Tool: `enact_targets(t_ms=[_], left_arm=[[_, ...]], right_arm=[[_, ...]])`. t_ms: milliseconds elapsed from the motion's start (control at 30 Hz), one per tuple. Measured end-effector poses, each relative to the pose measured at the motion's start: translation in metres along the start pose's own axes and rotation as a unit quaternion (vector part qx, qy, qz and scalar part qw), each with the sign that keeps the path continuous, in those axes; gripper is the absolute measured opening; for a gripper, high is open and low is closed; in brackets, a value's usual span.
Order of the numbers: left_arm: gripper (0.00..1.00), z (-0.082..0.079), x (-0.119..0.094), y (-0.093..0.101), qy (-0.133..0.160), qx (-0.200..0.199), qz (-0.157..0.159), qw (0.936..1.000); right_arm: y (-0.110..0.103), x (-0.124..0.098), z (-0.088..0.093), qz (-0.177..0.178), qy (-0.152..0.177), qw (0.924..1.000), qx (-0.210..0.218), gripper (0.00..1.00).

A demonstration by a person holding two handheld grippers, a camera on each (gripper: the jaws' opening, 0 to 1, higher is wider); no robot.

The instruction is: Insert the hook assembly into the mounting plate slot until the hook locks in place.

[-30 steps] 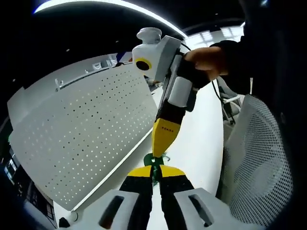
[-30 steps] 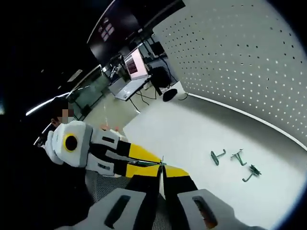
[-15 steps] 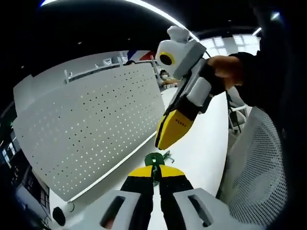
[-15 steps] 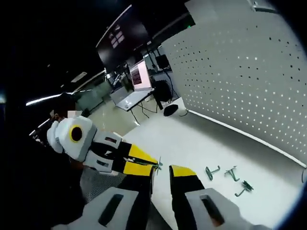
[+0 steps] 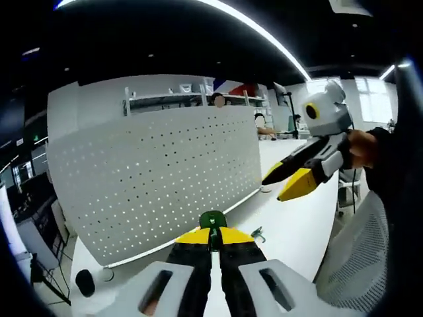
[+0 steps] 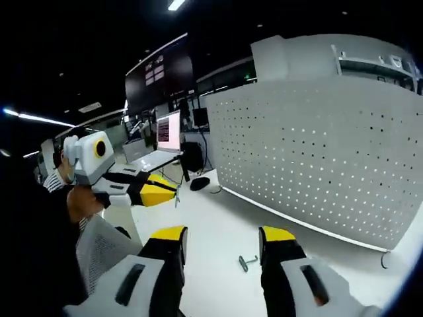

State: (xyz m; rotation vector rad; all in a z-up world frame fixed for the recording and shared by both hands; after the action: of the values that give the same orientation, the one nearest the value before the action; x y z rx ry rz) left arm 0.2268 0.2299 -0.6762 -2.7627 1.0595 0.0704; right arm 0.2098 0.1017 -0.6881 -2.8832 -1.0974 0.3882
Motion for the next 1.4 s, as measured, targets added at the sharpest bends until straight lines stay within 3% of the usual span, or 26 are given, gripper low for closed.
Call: enact_targets(t_ms=[233,567,933,1133,1400], left_arm=[[0.03,-0.012,0.004,-0.05,0.015,-0.015,-0.055,0.9983],[0.03,-0.043,0.025,-0.109,0.046,0.004,-0.114,0.9924],[0.03,-0.076,0.064,-0.15,0.088,-0.002,-0.151,0.9846],[0.03,-0.085,0.089,-0.172,0.098,0.003,-0.169,0.9807],[0.03,-0.094,0.105,-0.193,0.122,0.013,-0.194,0.9733]], right_arm=[[0.013,-0.008,-0.004,0.044,0.02,0.9988,-0.013,0.58],[0.029,-0.024,-0.002,0.075,0.027,0.9968,0.002,0.6],[0.043,-0.027,0.0,0.095,0.026,0.995,0.01,0.6],[0.048,-0.024,0.0,0.099,0.025,0.9947,0.016,0.6],[0.055,-0.022,0.005,0.104,0.015,0.9942,0.023,0.6]])
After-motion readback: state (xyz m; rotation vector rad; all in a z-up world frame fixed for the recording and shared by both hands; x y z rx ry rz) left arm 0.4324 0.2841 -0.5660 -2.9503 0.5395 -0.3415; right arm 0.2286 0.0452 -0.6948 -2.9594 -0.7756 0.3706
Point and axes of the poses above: the point that each gripper's makers call its tool centre point, and the gripper's own axes: x roughly forward along the fingers, y roughly to its right, z roughly out of its underside, the point moved 1 cm from there along -x, roughly backward along the fingers, and after that the axes turned 6 degrees about y, right-handed, at the moved point
